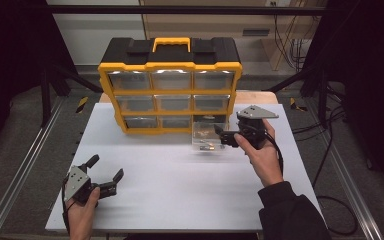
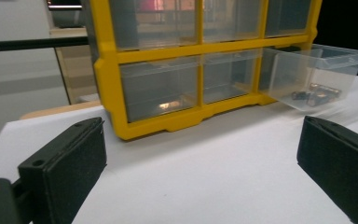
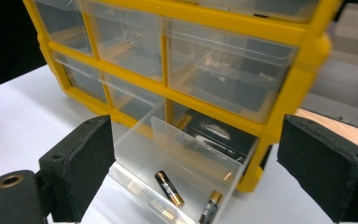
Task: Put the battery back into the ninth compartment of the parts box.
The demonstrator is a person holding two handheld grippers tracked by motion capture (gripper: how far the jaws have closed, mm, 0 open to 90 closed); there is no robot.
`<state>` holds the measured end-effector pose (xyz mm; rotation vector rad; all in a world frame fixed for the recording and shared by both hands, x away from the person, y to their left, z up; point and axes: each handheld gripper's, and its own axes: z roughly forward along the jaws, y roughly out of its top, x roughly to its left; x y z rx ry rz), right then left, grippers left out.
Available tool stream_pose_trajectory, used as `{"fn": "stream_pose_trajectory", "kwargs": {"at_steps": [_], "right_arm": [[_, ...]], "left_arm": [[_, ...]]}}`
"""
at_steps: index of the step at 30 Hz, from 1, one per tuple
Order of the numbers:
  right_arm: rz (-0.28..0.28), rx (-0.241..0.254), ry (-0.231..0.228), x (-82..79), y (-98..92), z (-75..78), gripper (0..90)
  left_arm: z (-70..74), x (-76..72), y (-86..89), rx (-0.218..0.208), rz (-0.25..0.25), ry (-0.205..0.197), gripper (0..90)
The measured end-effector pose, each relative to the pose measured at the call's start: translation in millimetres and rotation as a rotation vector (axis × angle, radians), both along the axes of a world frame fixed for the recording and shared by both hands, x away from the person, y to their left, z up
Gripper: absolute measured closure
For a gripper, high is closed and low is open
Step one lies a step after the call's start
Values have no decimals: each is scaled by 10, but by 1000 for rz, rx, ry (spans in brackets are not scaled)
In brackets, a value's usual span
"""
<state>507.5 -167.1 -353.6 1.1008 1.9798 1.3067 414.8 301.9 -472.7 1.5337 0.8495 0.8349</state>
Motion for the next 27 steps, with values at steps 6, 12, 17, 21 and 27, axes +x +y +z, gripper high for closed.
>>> {"fn": "stream_pose_trajectory", "kwargs": {"at_steps": [6,12,17,21,27], "right_arm": [[0,16,-16,-102,-182,-43,109],[2,66,-75,-199,-340,-121,107],[1,108,-110,-284,-459,-194,99],[-17,120,-139,-368,-541,-263,82],[-33,140,-155,-486,-663,-370,62]], "left_arm": [[1,-8,64,-20,11,4,11],[3,-15,77,-10,-9,10,9],[4,-17,99,-12,-18,13,9],[7,-23,101,-6,-21,13,9],[11,-38,109,1,-31,16,9]]}}
